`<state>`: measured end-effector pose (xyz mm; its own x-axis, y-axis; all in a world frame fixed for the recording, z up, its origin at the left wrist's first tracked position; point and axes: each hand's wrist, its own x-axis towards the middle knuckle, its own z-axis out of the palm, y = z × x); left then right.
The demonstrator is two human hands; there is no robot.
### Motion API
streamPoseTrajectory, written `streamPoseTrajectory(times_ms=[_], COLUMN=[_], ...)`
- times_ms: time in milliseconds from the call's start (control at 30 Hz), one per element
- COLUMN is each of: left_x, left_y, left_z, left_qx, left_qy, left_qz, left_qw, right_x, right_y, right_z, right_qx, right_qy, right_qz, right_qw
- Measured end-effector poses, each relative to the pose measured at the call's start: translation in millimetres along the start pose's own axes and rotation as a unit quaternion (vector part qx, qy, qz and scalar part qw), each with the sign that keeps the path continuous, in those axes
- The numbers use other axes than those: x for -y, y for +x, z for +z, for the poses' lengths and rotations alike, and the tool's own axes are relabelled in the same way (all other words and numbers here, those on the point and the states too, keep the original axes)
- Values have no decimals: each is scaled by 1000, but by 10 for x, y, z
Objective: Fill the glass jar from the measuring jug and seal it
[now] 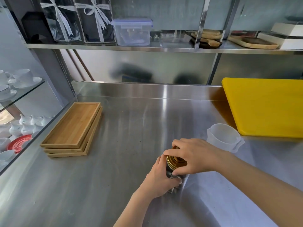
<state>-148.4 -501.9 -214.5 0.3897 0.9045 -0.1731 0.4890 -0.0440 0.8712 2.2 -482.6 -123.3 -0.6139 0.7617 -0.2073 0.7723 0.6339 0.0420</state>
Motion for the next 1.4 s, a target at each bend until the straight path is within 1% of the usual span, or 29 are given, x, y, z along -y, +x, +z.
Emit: streamPoseTrajectory(times_ms=[67, 233, 333, 400, 567, 733, 967, 1067, 1200, 1333, 1400], left_x=[-23, -35, -73, -86, -88, -86, -92, -112, -138, -124, -134], left_y=[14, 11, 18, 16, -15, -34, -46, -51, -69, -59, -71], left_z=[2, 106, 87, 85, 135, 163, 193, 232, 259, 270, 267], left_qx=[1, -50, -48, -51, -64, -78, -102, -110, -119, -110, -102], left_qy=[9, 85, 117, 120, 65, 68, 54, 66, 87, 109, 114], left_qz=[1, -26, -45, -50, -63, -68, -75, -85, -96, -107, -99], left_qw=[1000, 995, 991, 990, 994, 992, 991, 988, 984, 982, 983], right_x=[-40, -67, -77, -86, -63, 7, 92, 130, 182, 207, 237], right_y=[-9, 25, 47, 54, 83, 104, 119, 130, 134, 102, 54], right_z=[92, 232, 272, 309, 415, 483, 514, 528, 523, 492, 473], right_qx=[-40, -113, -150, -175, -215, -247, -246, -244, -217, -207, -204], right_qy=[-10, -42, -61, -65, -44, -34, -19, -14, -7, 7, 23], right_qz=[-18, -49, -55, -48, -6, 57, 121, 155, 190, 202, 216], right_qw=[999, 992, 985, 981, 976, 967, 961, 957, 958, 957, 955])
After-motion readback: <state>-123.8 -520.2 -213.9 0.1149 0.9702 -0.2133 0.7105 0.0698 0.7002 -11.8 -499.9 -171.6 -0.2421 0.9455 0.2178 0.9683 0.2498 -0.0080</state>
